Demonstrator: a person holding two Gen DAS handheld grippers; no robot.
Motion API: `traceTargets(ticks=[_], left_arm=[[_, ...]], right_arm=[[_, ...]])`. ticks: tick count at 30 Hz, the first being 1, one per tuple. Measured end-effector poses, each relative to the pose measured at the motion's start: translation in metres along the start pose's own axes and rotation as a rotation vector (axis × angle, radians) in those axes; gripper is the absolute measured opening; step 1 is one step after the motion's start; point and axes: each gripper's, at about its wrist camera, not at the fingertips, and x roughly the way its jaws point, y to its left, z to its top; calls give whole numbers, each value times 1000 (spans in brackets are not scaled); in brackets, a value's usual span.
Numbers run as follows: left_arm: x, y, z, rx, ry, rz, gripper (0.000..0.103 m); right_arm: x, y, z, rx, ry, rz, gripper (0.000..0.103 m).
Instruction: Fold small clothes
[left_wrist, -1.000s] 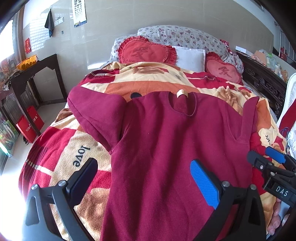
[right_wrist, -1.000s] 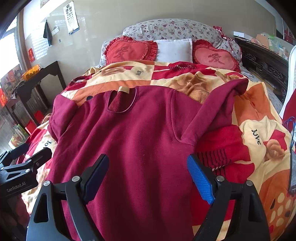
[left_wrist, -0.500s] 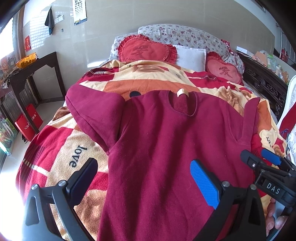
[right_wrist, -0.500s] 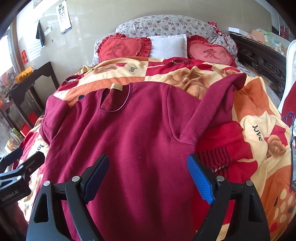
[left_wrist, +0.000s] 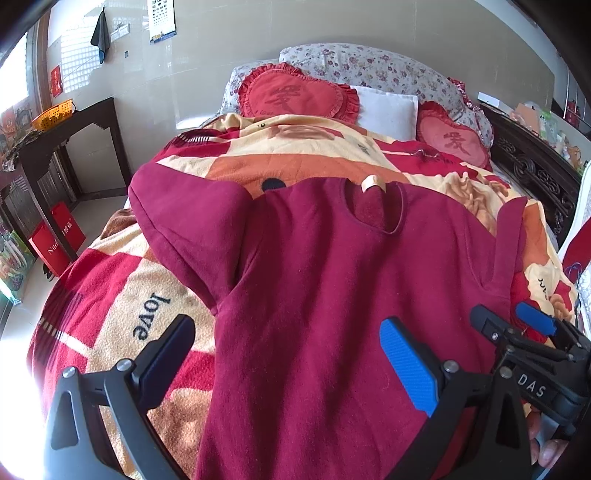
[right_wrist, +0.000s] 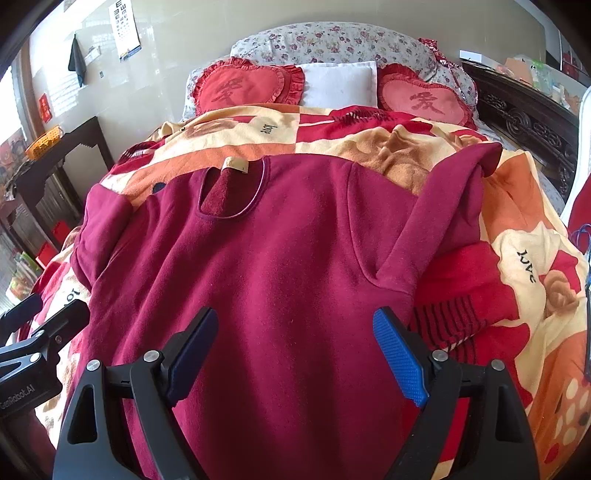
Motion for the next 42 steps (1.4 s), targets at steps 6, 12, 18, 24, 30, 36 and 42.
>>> traceTargets(ticks=[6,12,18,24,30,36,42], left_arm=[[8,3,0,0,13,8,102],[14,8,2,-3,23,10,102],[13,16,6,35,22,31,102],[3,42,17,133,-4,97,102],[4,62,29,44,1,82,102],[13,47,26,5,23,17,102],[22,33,24,18,33,10,102]], right_arm=[[4,4,3,-6,0,-1,71],[13,9,3,-14,15,-2,71],[16,13,8,-27,31,4,71],[14,12,15,-25,25,4,71],[20,12,17,1,34,4,71],[22,20,13,-34,37,-10,71],[26,21,13,-51,35,-26,71]])
